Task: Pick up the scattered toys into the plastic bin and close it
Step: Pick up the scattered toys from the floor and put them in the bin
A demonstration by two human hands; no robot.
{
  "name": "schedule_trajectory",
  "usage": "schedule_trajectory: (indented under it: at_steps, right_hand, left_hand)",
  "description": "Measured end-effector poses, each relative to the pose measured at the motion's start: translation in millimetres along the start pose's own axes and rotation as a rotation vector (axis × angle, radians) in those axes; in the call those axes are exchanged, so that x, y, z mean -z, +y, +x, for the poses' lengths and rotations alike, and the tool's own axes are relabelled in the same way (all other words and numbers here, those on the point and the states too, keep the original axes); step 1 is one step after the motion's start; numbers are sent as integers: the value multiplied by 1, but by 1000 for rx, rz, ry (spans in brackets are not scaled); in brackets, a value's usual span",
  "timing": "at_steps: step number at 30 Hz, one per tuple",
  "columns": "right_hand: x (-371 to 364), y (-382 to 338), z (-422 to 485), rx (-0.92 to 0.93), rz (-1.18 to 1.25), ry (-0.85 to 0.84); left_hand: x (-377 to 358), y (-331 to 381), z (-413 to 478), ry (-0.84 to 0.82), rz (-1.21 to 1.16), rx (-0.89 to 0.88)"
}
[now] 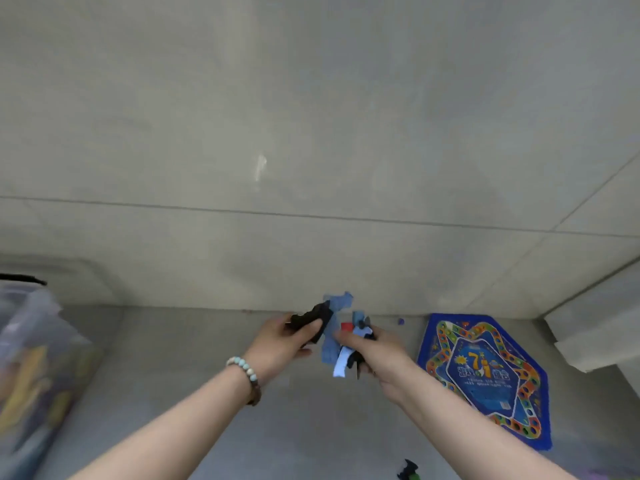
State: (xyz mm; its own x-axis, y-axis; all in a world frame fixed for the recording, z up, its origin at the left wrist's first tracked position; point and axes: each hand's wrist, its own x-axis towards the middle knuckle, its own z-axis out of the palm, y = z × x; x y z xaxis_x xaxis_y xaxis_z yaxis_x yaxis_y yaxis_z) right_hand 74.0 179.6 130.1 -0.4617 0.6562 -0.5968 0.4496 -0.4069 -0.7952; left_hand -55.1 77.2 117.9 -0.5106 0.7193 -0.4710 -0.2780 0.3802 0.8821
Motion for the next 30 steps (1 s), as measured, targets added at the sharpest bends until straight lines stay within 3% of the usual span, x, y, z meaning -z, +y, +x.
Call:
schedule_trajectory:
  at_steps: [4, 9, 16, 21, 26, 30]
  right_hand:
    - [-56, -67, -77, 99, -114, -182]
    - [-152, -102, -159, 177, -168, -356]
    - [-336, -59, -208, 66, -200, -557]
    - [-439, -37, -208, -24, -189, -665]
    - [-443, -33, -179, -107, -398, -635]
    - [-380, -54, -150, 33, -497, -627]
  left_hand:
    - [68, 50, -78, 73, -179, -70]
    - [169, 75, -173, 176, -236, -171]
    - [306, 17, -270, 522, -327, -103]
    - [383, -17, -286, 749, -332, -51]
    - [411, -38, -281, 650, -41, 391]
    - [390, -31, -265, 627, 125, 280]
